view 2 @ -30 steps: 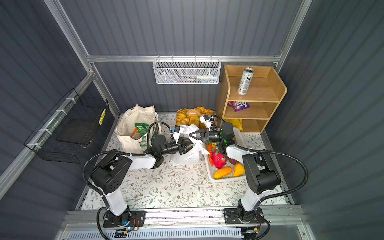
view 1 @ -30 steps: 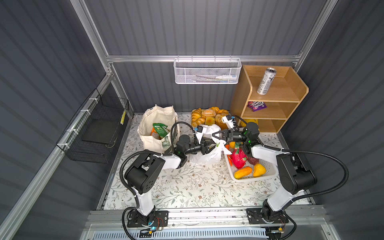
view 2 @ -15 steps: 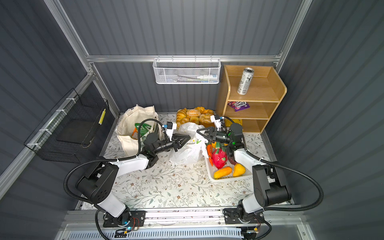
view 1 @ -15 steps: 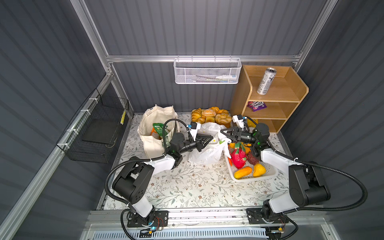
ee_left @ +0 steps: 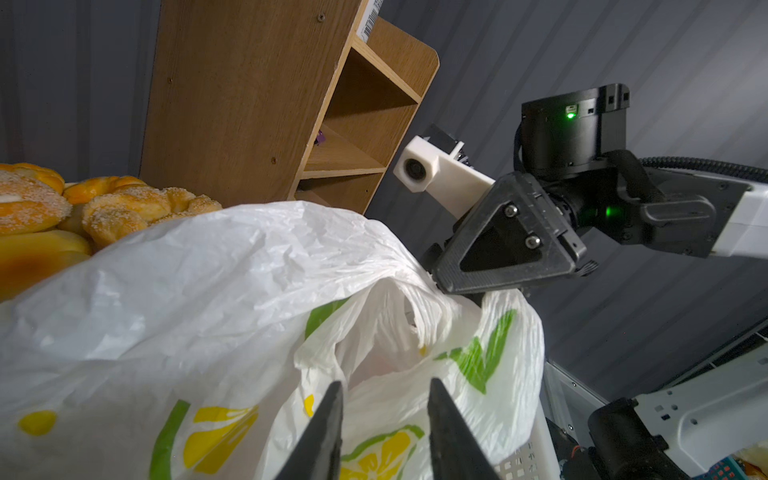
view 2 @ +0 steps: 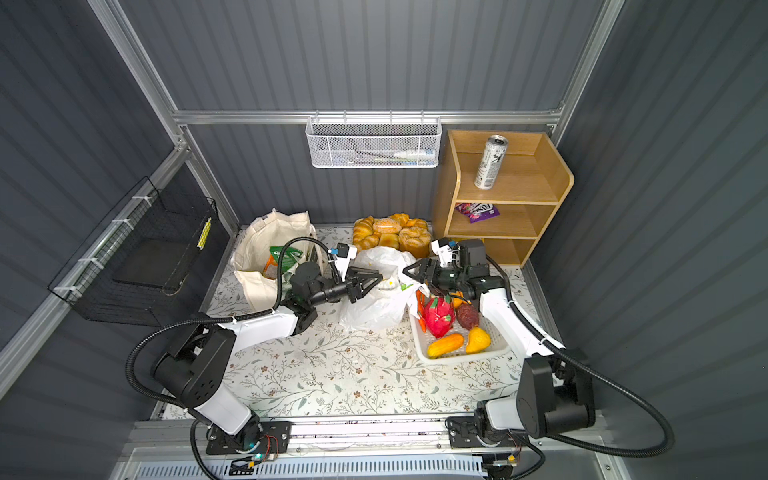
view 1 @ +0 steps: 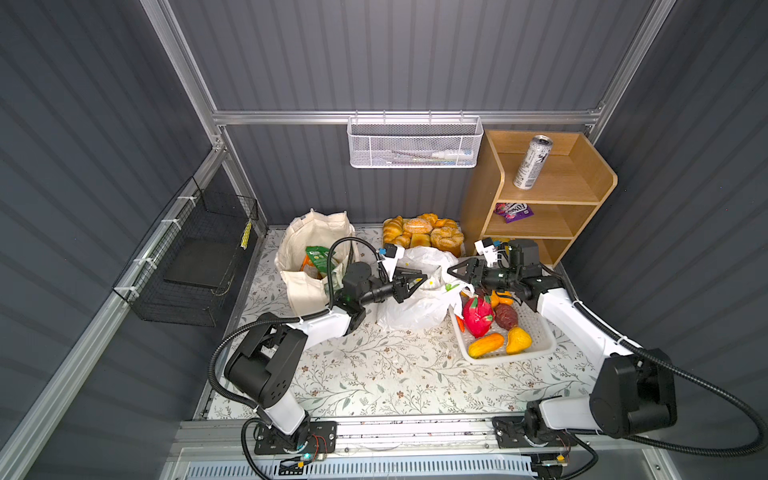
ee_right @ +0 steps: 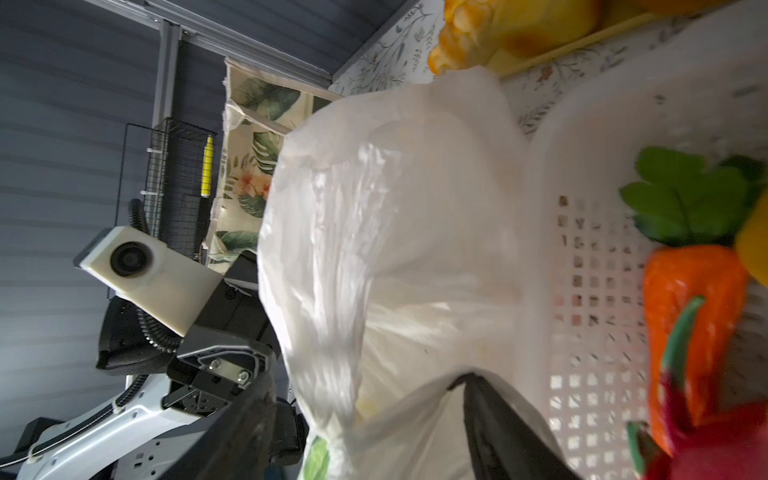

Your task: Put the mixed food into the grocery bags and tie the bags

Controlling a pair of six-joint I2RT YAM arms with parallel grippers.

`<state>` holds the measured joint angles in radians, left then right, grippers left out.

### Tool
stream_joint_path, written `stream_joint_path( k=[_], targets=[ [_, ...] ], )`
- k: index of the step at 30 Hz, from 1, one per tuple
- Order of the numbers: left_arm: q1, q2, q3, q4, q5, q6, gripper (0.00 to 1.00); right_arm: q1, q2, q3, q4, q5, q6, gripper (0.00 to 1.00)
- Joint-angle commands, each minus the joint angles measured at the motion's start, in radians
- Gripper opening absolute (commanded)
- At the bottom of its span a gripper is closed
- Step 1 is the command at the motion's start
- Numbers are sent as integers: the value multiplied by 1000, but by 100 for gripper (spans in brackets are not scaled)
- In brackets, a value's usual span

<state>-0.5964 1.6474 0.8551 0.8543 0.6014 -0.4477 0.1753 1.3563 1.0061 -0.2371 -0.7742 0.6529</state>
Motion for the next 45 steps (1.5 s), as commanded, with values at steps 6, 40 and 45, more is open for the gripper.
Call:
stream_joint_path(
  k=[6,40,45],
  targets=[
    [-2,1,51,-50,24,43,35,-5,-131,157,-384,331,-132,79],
    [-28,52,107,-81,50,59,36,17,-9,160,-254,259,-108,81],
    [-33,71,120,-86,66,58,36,46,49,188,-221,234,-102,80]
  ],
)
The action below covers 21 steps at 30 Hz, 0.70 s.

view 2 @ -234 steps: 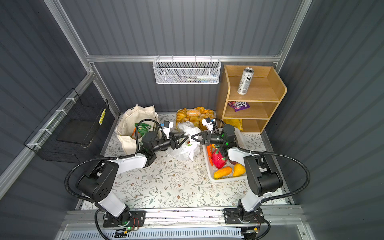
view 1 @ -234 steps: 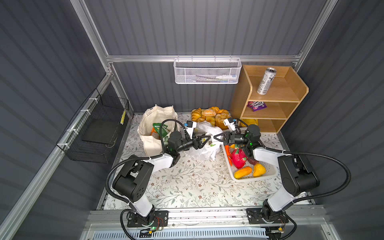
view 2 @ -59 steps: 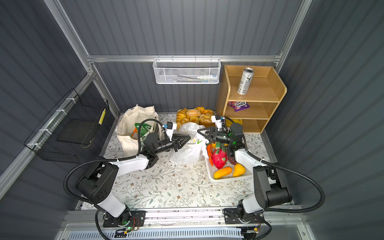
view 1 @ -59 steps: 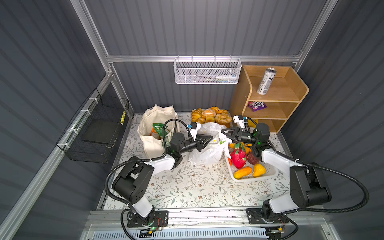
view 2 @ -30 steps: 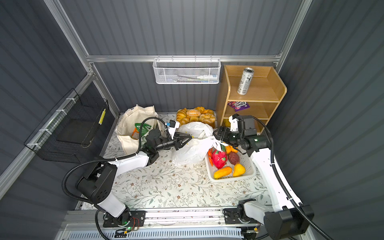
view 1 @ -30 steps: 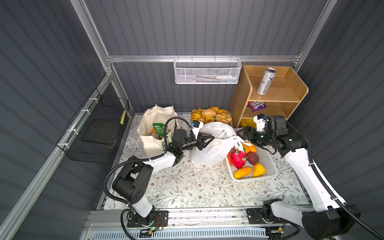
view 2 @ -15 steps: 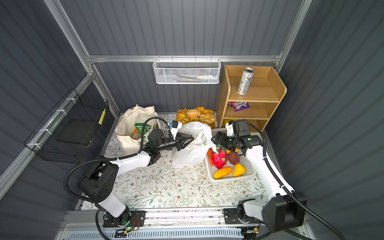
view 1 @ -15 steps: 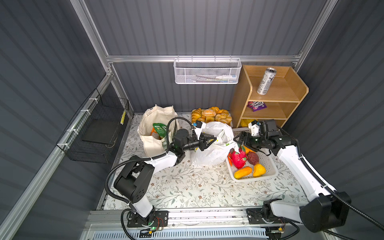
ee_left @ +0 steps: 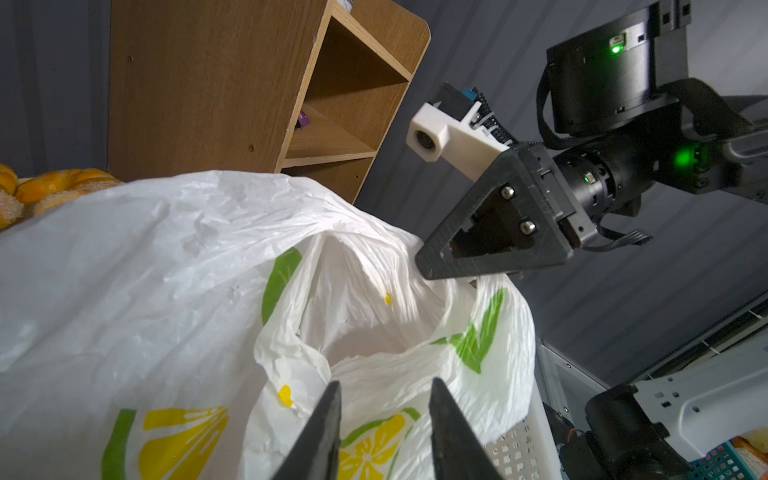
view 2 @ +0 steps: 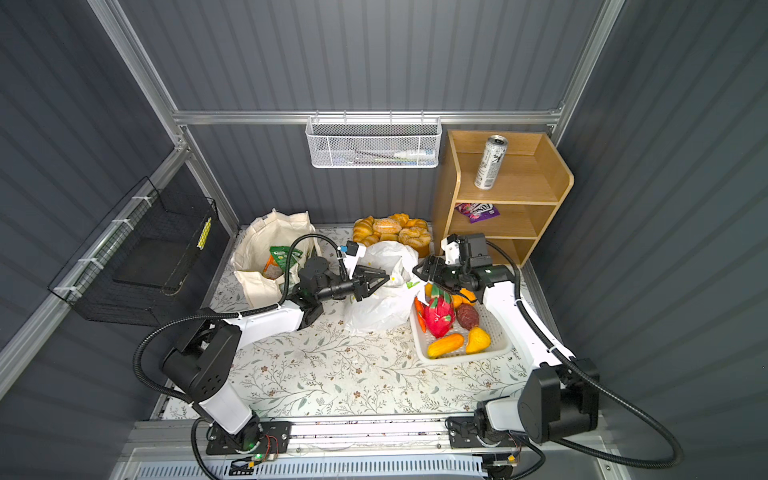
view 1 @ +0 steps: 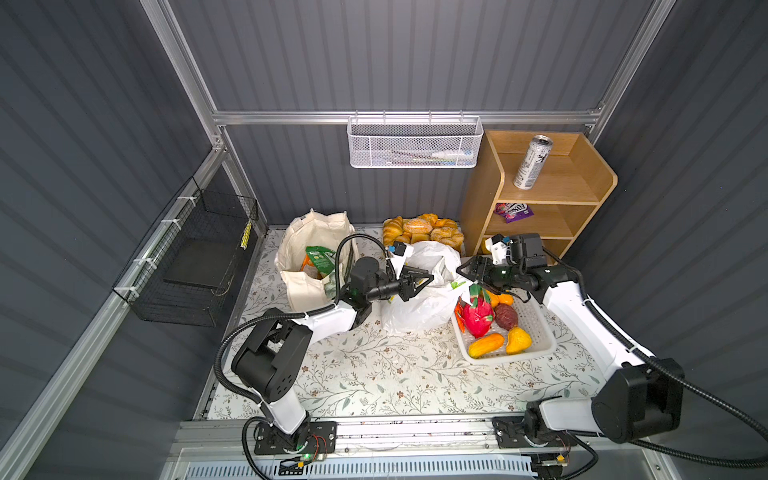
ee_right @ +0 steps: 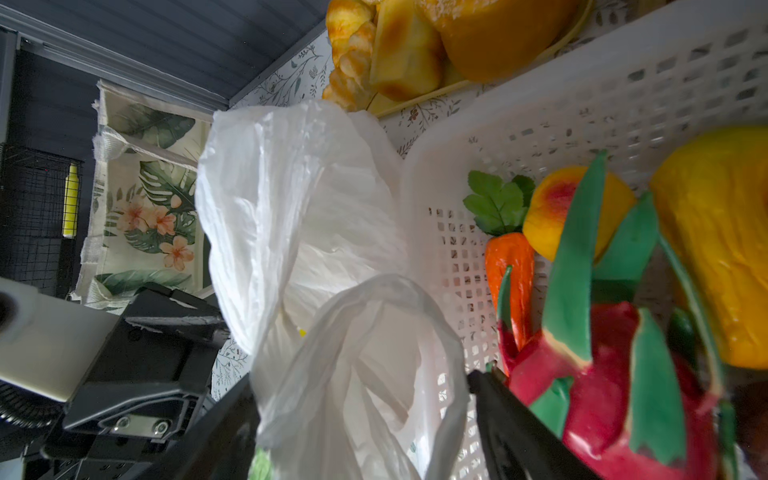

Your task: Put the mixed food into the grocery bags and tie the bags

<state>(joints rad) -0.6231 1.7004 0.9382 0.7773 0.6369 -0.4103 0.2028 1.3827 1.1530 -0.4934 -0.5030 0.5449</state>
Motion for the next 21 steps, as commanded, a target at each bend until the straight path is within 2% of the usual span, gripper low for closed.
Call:
stream_joint_path(
  k=[1,5,12,14,16,18,21],
  targets=[
    [-8,22,41,-10,34,20,36,28,38,51,40,-42,6,80],
    [-17,39,56,-16,50,18,37,51,84,71,67,-55,18,77],
    [-47,82,86,-38,74,17,37,93,141,98,93,-80,14,65],
    [-58,99,98,-46,87,18,37,101,156,102,99,-98,12,57],
    [-67,115,101,-44,110,13,37,103,170,100,145,-122,17,38],
    [-69,122,93,-39,116,8,37,101,176,100,169,-139,15,24],
    [-68,102,58,-55,96,29,37,94,182,90,227,-216,22,13]
  ],
)
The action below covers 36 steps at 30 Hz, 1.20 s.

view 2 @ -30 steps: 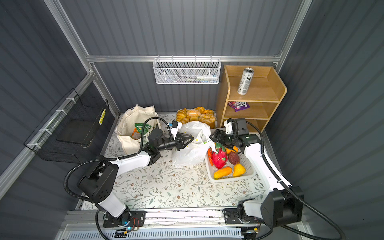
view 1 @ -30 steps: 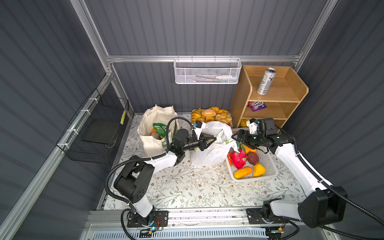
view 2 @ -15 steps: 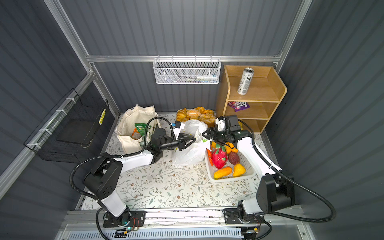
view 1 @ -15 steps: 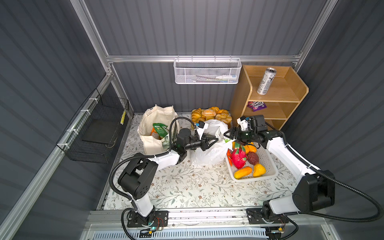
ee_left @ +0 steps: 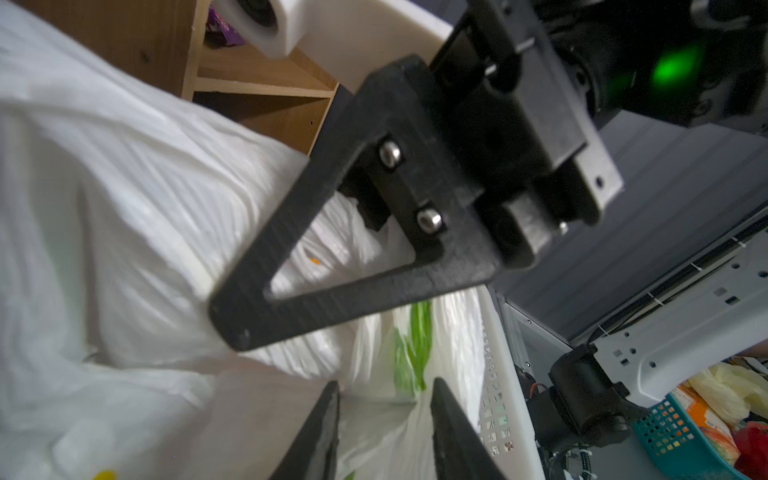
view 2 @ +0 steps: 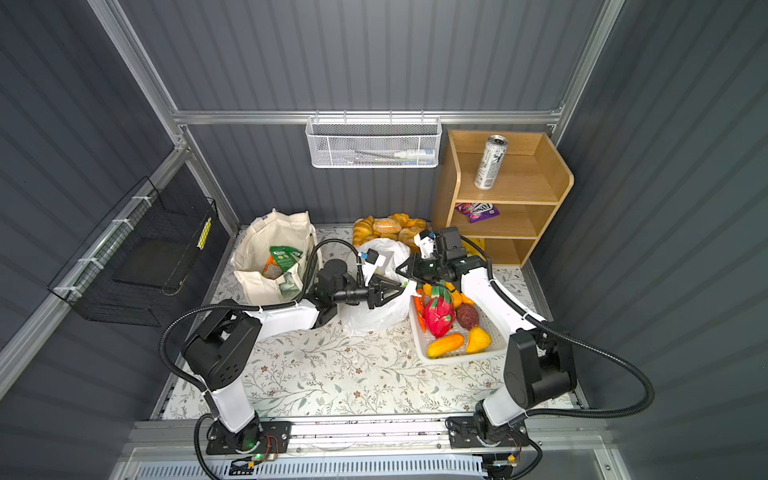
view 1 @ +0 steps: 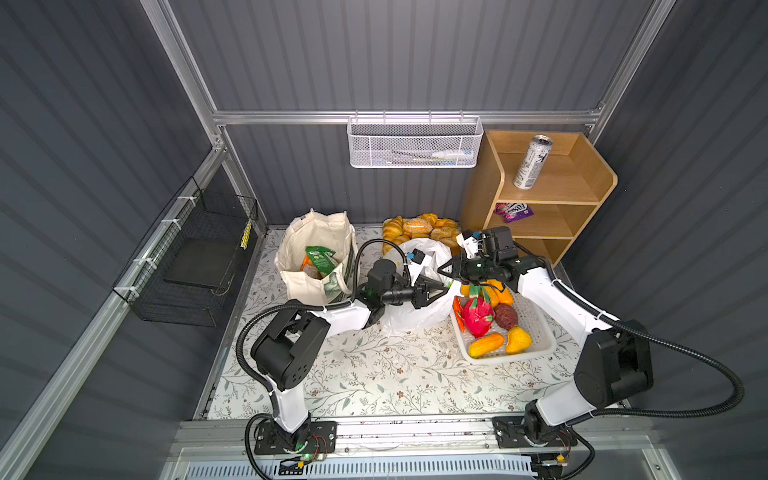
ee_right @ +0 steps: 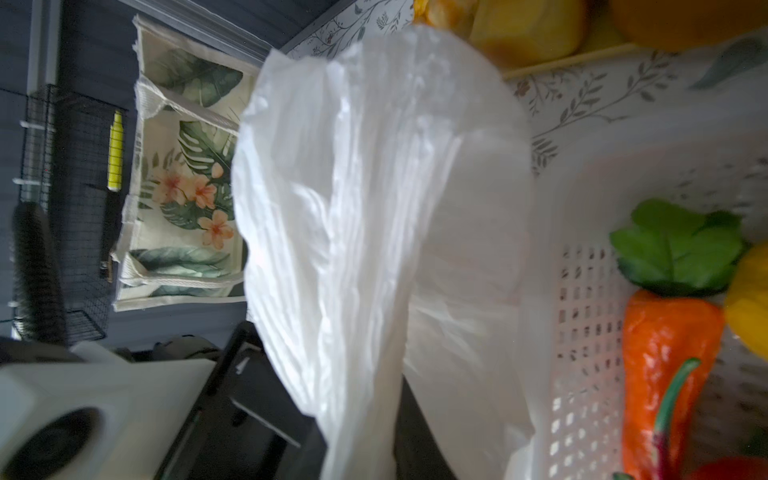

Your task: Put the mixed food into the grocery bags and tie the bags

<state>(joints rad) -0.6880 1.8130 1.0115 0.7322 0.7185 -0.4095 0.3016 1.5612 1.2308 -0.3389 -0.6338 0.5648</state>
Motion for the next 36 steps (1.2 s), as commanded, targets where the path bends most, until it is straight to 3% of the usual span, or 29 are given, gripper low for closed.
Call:
stream_joint_path(
  k=[1,8,11,14,18,22,25,32,36],
  targets=[
    [-2,-18,-26,-23,6,40,37,-9,5,4,101,-118,8,10],
    [17,-37,-111,1,-24,40,38,-49,3,-99,381,-382,112,1],
    [65,-63,-179,140,-55,-30,39,-59,-4,-124,414,-417,127,1],
    [104,-95,-172,142,-74,-39,40,-61,-8,-146,428,-438,129,2],
    [111,-117,-117,87,-89,1,43,-61,-17,-180,467,-469,148,10],
    [111,-87,-78,104,-80,-18,45,-61,-36,-203,483,-474,153,37],
    [110,-64,-70,114,-97,-25,45,-64,-50,-208,477,-471,147,45],
    [110,-50,-55,106,-118,-19,43,-75,-56,-205,404,-436,99,44],
    [101,-33,-27,82,-58,-11,41,-75,-30,-204,419,-436,116,42]
  ],
)
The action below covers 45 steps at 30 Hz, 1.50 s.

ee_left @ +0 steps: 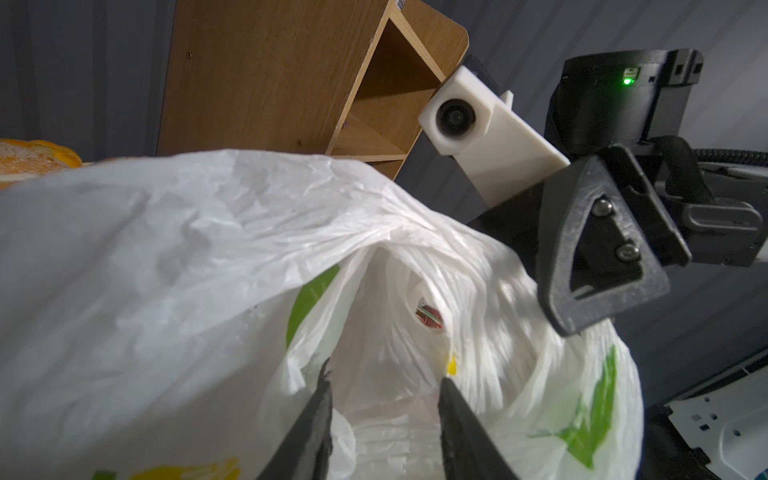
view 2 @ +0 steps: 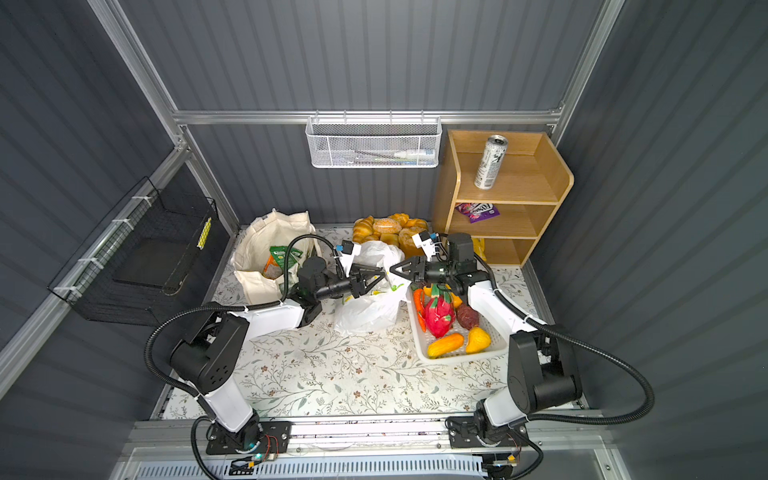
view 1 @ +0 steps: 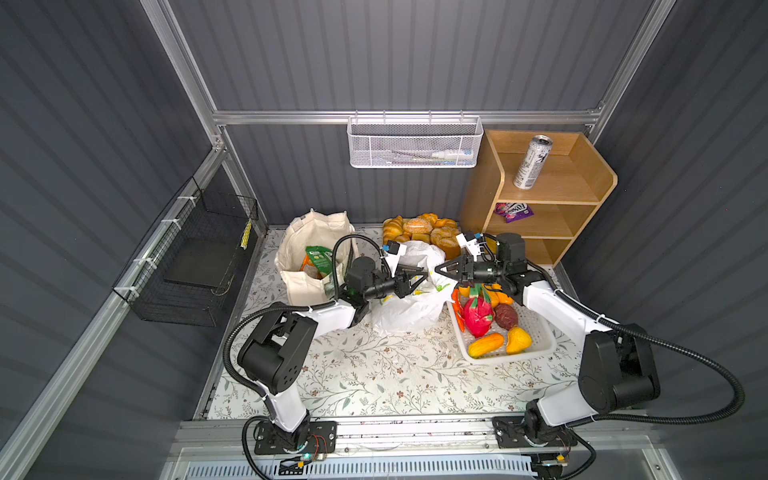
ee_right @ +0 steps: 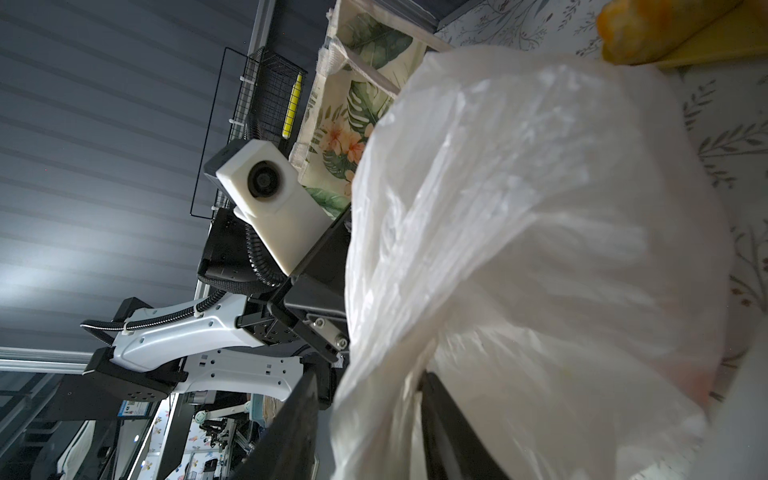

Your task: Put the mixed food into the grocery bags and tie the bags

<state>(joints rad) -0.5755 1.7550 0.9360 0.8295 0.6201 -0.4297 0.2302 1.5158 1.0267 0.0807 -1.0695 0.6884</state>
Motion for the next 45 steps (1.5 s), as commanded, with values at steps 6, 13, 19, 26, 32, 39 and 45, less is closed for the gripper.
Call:
stream_joint_path(
  k=[6,13,19,26,32,39,45],
  targets=[
    [-65,40,68,-72,78,47,40,1,50,-3,41,6,29,39],
    [-82,58,13,5,143,-7,45,2,88,-26,124,-10,82,3],
    [-81,59,-65,1,130,-1,49,-18,103,-84,383,-81,250,0],
    [-81,132,-151,127,115,-59,48,-32,143,-121,667,-126,443,0],
    [-62,92,-156,131,65,-51,48,-41,135,-153,672,-135,438,0],
    [-26,-37,-152,73,-39,-9,51,-53,110,-190,680,-156,429,0],
    [-23,-51,-71,-50,-103,68,52,-53,96,-206,717,-173,448,0]
  ],
)
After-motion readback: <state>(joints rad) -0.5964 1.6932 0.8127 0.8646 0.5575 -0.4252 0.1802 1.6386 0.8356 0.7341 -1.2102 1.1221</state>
